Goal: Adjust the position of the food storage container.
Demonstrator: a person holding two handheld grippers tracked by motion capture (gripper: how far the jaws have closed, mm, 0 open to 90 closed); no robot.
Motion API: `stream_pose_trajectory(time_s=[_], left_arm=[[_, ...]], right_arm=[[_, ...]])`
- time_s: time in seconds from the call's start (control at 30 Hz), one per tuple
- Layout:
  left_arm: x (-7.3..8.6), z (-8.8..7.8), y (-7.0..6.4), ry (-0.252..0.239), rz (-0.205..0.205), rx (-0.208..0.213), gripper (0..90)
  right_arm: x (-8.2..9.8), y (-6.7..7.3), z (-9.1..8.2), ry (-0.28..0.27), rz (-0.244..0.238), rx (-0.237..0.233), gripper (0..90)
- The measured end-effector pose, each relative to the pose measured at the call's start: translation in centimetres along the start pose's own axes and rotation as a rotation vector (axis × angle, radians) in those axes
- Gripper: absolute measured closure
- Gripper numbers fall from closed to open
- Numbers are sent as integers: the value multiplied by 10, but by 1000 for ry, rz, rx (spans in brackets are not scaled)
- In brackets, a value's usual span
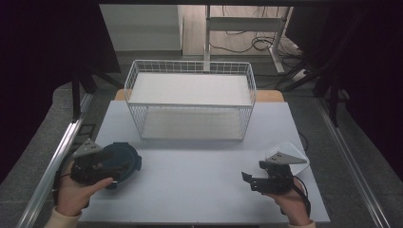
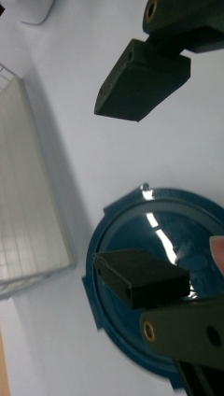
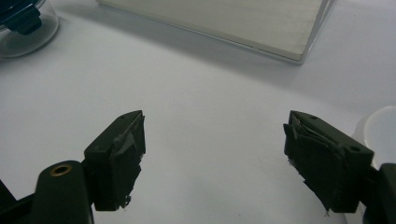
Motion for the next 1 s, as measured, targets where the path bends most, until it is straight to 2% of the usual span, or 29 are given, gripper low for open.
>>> stream_pose_trajectory(time_s=[0.1, 0.13, 0.2, 0.27, 0.37, 0.4, 0.43, 0.47, 0.5, 0.53, 0.6, 0.8, 1.0], left_arm=[[-2, -8, 14, 0, -16, -11, 246], [-2, -8, 14, 0, -16, -11, 246], [-1, -11, 25, 8, -33, -21, 247], [-1, -12, 29, 9, -40, -25, 249], [2, -16, 45, 15, -64, -53, 254], [2, -16, 45, 15, -64, -53, 257], [3, -17, 54, 19, -79, -67, 265], [3, -17, 54, 19, -79, -67, 276], [6, -18, 62, 23, -94, -80, 284], [6, -18, 62, 23, -94, -80, 292], [9, -19, 74, 30, -117, -95, 313], [15, -19, 90, 44, -132, -128, 393], [22, -20, 105, 57, -148, -146, 584]], right_arm=[[2, 1, 2, 8, -4, -1, 200], [2, 1, 2, 8, -4, -1, 200], [3, 0, 2, 12, 0, 2, 200], [3, 0, 2, 12, -2, 3, 200], [4, -1, 3, 15, -5, 5, 201], [4, -1, 3, 17, -5, 5, 200], [4, 0, 3, 18, -5, 5, 201], [4, 0, 3, 18, -5, 5, 201], [5, 0, 4, 20, -8, 5, 200], [5, 0, 4, 20, -8, 5, 200], [5, 0, 5, 23, -10, 6, 200], [7, -1, 6, 28, -9, 10, 201], [8, -1, 7, 34, -11, 13, 200]])
Point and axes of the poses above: each handheld gripper's, and its own axes: z roughly forward along the jaws, x roughly out of its underside, y roughly to its left, the point moved 9 cm from there along z, roughly forward along the jaws, and after that the axes turned 5 degrees about -y, right-handed, at the moved point
